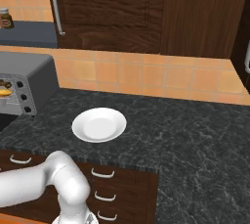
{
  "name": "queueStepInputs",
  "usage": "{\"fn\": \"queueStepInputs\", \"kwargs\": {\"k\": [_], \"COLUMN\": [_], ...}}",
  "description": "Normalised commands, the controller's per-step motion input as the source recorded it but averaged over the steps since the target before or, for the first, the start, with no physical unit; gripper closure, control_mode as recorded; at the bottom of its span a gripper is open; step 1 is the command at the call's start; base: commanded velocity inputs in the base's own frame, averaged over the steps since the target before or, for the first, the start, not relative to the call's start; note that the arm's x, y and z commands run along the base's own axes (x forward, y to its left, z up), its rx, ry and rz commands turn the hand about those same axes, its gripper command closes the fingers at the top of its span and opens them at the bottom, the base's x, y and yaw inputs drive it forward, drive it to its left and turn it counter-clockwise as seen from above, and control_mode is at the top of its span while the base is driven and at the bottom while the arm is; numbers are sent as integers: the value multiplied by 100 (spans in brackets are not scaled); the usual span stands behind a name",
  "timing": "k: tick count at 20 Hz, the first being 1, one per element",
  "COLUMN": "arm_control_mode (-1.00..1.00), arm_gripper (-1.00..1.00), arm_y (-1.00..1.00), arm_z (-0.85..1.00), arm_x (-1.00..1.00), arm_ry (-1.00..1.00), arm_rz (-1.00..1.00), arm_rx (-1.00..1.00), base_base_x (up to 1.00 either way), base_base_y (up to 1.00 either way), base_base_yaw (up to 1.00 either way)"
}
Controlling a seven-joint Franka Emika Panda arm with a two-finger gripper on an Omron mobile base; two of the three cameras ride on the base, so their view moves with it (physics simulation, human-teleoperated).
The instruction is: Pick up the kebab skewer and baguette bread, and place them inside the toaster oven. Close the toaster oven door and start by setting the timer.
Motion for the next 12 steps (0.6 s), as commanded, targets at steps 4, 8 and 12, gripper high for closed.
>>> {"fn": "queueStepInputs", "kwargs": {"k": [4, 8, 12], "arm_control_mode": [-100, -100, -100], "arm_gripper": [-100, -100, -100], "arm_y": [9, 5, 0], "arm_z": [0, -1, -9], "arm_x": [12, 10, 13], "arm_ry": [0, 0, 0], "arm_rz": [0, 0, 0], "arm_rx": [0, 0, 0], "base_base_x": [0, 0, 0], "base_base_y": [0, 0, 0], "base_base_yaw": [0, 0, 0]}}
